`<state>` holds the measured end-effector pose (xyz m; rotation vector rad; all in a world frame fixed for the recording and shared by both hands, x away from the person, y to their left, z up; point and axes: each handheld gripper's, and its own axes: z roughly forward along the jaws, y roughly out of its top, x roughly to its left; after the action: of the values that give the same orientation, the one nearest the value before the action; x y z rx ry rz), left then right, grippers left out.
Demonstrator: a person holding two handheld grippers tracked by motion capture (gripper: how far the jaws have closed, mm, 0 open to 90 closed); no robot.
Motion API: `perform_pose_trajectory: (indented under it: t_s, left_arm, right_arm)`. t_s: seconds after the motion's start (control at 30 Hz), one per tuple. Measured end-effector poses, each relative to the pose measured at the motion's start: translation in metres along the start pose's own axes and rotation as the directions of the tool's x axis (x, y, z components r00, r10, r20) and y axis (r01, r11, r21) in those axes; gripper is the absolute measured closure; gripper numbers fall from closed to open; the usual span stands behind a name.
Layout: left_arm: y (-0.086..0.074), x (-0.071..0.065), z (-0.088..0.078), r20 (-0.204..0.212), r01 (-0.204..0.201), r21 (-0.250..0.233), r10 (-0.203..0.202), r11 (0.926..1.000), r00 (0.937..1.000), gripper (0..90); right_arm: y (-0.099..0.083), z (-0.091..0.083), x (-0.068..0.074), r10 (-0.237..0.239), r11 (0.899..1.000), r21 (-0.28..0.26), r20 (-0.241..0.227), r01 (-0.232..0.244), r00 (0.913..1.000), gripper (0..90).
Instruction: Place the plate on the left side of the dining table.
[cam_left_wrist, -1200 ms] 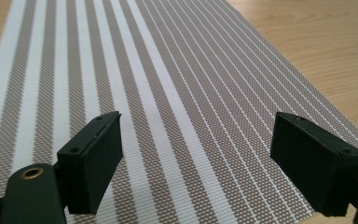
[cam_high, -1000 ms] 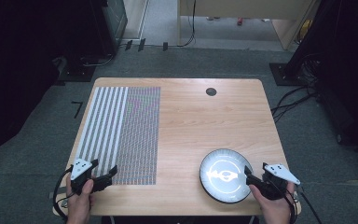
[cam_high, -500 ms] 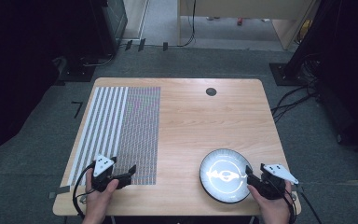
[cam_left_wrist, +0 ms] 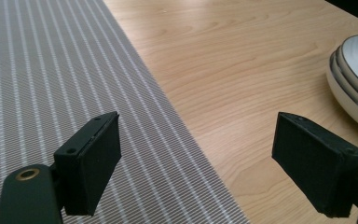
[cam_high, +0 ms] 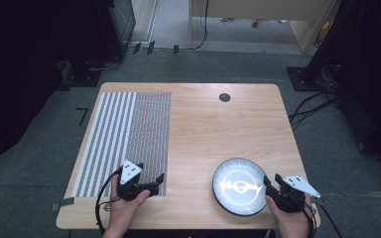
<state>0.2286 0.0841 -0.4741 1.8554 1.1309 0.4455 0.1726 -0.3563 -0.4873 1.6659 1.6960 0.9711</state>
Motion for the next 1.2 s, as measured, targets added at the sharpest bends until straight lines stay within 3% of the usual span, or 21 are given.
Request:
perform_pose_trajectory:
  t_s: [0.4,0.7,0.87,0.97,1.2]
  left_arm:
    - [0.009,-0.033,0.023,0.037,-0.033,0.029,0.031,0.999,0.9988,15.6]
    - [0.015,-0.064,0.037,0.083,-0.068,0.036,0.065,0.997,0.9944,16.7]
    - [0.014,-0.078,0.044,0.11,-0.08,0.044,0.075,0.9958,0.9912,19.1]
    - [0.014,-0.091,0.05,0.131,-0.085,0.042,0.079,0.9955,0.9882,22.9]
    - [0.017,-0.11,0.058,0.204,-0.071,0.035,0.063,0.9968,0.977,28.3]
  right_arm:
    - [-0.002,-0.002,-0.005,0.006,1.0,-0.016,0.001,-0.006,1.0,63.6]
    - [-0.004,0.0,-0.002,-0.014,1.0,-0.015,-0.086,0.013,0.9962,76.2]
    - [-0.006,0.002,-0.003,-0.024,1.0,-0.003,-0.088,0.024,0.9959,78.7]
    - [-0.005,0.001,-0.005,0.023,1.0,0.014,-0.076,-0.022,0.9968,77.2]
    - [-0.005,0.0,-0.007,0.098,0.995,0.037,-0.106,-0.095,0.9895,80.1]
